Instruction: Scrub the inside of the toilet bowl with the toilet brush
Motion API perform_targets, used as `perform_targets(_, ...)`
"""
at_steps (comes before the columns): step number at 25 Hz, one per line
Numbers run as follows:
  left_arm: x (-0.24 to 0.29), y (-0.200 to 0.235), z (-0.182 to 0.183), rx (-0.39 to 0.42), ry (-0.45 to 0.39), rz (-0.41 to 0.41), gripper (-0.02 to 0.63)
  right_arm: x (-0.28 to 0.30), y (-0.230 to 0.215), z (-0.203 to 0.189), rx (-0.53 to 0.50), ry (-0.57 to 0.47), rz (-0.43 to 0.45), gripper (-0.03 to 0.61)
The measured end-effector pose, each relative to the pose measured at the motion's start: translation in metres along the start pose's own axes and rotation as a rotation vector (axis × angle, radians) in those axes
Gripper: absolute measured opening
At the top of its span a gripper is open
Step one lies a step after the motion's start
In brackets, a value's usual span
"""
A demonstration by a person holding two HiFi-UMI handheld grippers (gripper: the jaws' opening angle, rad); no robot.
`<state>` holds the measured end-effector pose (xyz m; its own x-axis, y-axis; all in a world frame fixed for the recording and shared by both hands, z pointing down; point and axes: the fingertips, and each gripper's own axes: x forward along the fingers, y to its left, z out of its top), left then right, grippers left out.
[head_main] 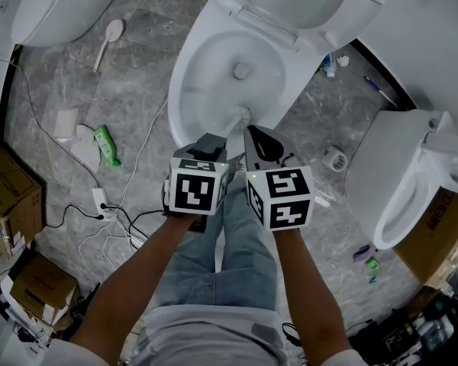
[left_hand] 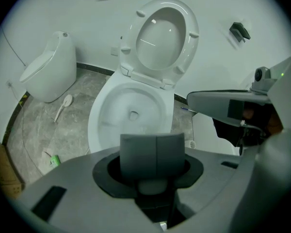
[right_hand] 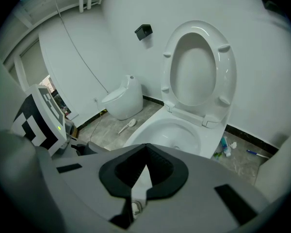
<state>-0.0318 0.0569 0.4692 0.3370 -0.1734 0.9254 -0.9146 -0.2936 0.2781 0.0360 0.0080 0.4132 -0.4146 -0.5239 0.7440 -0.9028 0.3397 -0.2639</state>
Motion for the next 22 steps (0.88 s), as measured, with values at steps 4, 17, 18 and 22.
perform_targets(4, 0.006, -0.004, 0.010, -0.005, -0.024, -0.012, 0.156, 0.003, -0.010, 0.002, -0.003, -0.002, -0.005, -0.002)
perform_targets(17, 0.025, -0.029, 0.053, 0.011, -0.117, -0.059, 0.156, 0.013, -0.047, 0.017, -0.021, -0.046, -0.020, -0.002)
perform_targets(18, 0.027, -0.029, 0.056, 0.010, -0.124, -0.058, 0.156, 0.015, -0.050, 0.018, -0.024, -0.050, -0.022, -0.002)
perform_targets(22, 0.033, -0.032, 0.066, 0.009, -0.147, -0.058, 0.156, 0.020, -0.060, 0.020, -0.031, -0.064, -0.026, -0.002)
